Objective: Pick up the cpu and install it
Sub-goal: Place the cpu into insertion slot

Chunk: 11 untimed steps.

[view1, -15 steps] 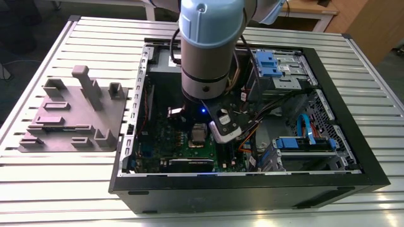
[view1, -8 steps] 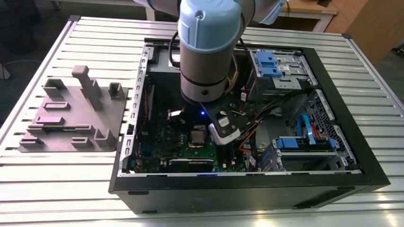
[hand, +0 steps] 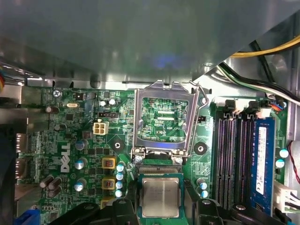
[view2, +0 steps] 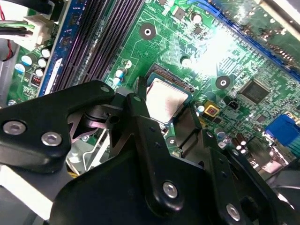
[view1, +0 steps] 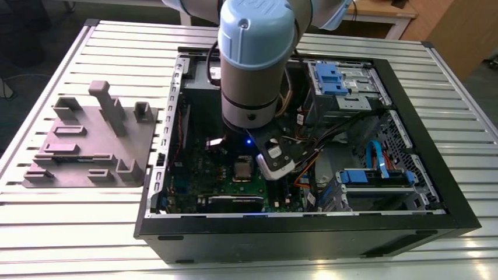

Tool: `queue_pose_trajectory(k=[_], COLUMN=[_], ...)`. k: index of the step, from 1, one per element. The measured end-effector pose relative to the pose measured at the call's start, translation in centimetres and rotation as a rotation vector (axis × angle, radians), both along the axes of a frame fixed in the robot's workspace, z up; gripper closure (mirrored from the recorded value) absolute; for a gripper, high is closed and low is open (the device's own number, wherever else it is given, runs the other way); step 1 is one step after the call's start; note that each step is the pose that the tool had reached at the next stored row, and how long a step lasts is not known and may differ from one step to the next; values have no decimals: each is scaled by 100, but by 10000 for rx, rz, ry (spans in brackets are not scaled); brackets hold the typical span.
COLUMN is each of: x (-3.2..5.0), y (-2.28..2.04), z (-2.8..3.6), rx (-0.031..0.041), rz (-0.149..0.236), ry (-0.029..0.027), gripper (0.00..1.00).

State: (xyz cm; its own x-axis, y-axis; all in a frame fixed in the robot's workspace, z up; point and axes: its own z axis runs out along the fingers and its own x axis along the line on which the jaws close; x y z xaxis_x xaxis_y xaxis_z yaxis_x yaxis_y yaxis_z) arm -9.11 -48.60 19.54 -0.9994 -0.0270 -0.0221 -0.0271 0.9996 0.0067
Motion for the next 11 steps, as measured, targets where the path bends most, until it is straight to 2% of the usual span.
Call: queue_pose_trajectory(k=[11], x=[0], y=[-9], z=[-25], rx=[1], rz=[-6], ry=[0], gripper=[53])
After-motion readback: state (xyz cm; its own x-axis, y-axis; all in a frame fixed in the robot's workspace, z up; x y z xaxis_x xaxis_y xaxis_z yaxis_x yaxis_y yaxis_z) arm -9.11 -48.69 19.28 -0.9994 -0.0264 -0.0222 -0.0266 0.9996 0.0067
